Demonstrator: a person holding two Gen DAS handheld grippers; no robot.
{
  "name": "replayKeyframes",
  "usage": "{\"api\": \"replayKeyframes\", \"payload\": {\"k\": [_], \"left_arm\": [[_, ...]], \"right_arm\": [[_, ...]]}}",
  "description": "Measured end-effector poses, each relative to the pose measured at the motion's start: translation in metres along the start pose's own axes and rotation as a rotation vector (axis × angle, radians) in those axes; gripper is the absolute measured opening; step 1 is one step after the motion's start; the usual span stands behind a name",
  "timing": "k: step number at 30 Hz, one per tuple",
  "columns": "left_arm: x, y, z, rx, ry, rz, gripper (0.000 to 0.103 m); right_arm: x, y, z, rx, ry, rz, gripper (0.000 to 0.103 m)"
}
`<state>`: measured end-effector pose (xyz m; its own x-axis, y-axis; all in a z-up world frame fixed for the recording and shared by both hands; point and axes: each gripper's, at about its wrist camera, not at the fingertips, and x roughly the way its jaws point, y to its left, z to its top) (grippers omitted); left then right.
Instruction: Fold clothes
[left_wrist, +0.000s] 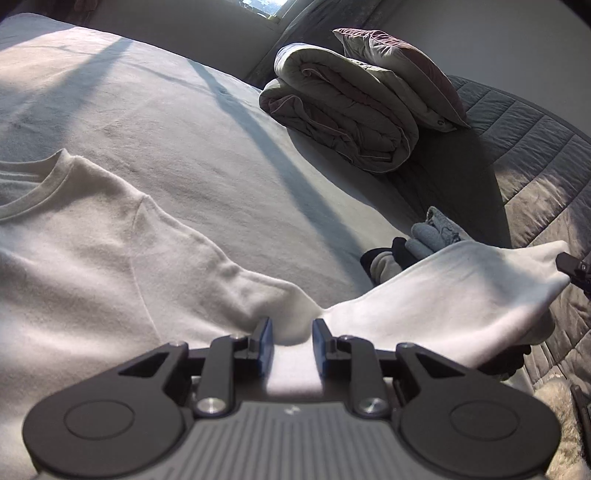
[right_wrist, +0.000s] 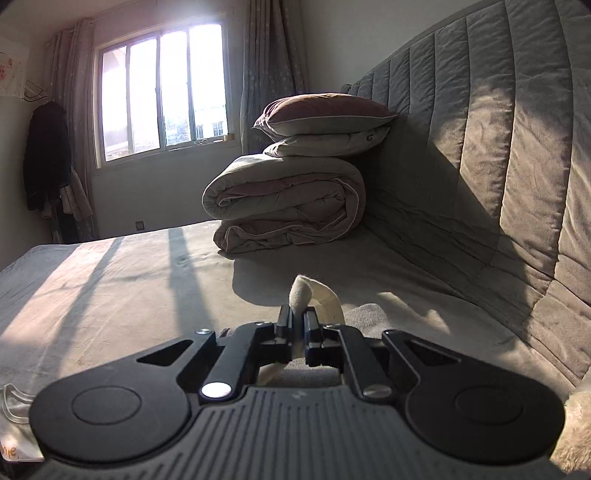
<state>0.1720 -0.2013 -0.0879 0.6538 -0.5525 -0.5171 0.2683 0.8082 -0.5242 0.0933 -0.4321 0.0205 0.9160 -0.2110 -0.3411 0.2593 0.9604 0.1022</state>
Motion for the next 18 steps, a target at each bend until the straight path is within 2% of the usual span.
{"api": "replayKeyframes", "payload": {"k": [3, 6, 7, 8, 9, 10, 18], "left_arm": [[-0.007, 0.001, 0.007, -0.006, 0.005, -0.002, 0.023], [-0.024, 0.005, 0.015, -0.023, -0.021, -0.004, 0.027], [-0.031, 0.006, 0.017, -0.024, -0.033, 0.003, 0.030], [-0.038, 0.007, 0.020, -0.023, -0.046, 0.014, 0.035], [-0.047, 0.008, 0.022, -0.021, -0.058, 0.029, 0.038], [-0.055, 0.010, 0.024, -0.018, -0.068, 0.050, 0.044], [-0.134, 0.030, 0.030, 0.020, -0.113, 0.221, 0.059]], "right_arm": [[0.011, -0.015, -0.020, 0.047, 0.057, -0.043, 0.008], [0.004, -0.014, -0.020, 0.076, 0.038, -0.049, 0.020], [0.000, -0.013, -0.018, 0.076, 0.030, -0.054, 0.030], [-0.004, -0.012, -0.015, 0.074, 0.019, -0.060, 0.044], [-0.009, -0.011, -0.012, 0.071, 0.005, -0.063, 0.048], [-0.014, -0.010, -0.009, 0.070, -0.003, -0.061, 0.049], [-0.053, 0.012, 0.001, 0.102, -0.025, -0.002, 0.049]]}}
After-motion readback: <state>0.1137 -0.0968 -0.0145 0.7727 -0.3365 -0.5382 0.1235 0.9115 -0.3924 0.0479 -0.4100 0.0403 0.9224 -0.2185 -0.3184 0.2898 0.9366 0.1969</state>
